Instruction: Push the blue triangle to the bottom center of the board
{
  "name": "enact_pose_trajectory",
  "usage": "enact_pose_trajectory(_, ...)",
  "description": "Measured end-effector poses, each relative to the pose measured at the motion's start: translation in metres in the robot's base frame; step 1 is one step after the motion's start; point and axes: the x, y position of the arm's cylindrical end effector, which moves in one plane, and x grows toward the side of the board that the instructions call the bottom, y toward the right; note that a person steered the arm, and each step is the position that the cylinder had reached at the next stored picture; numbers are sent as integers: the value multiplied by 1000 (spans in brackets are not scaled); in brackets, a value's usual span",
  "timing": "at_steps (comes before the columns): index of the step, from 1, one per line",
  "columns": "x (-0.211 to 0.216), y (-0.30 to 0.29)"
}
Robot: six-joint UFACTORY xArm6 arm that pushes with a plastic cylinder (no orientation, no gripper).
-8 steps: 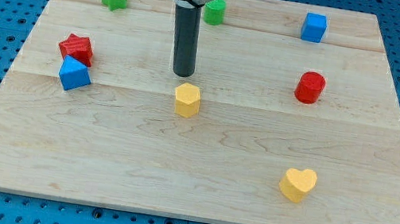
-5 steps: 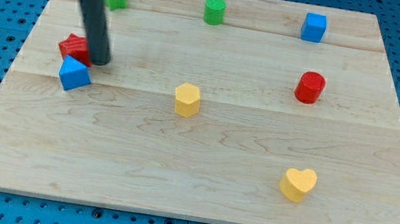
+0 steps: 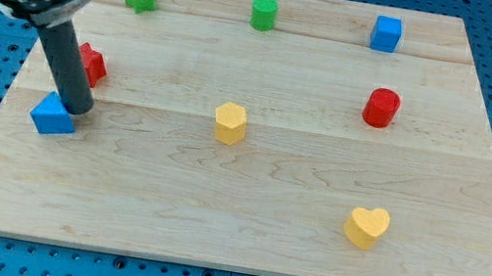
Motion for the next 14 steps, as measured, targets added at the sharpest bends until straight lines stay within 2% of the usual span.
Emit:
enact_pose_trajectory(1,-17,-2)
enact_pose_trajectory(2,-17,-24)
enact_pose_trajectory(4,2,-74)
enact_pose_trajectory(5,17,-66)
enact_pose_trajectory(7,68,109)
enact_pose_trajectory(8,65,137)
enact_pose_trajectory(10,2,67)
enact_pose_trajectory(11,-4,70)
enact_pose_trajectory(12,5,95)
enact_pose_trajectory(13,36,126)
enact_pose_trajectory(14,47,126)
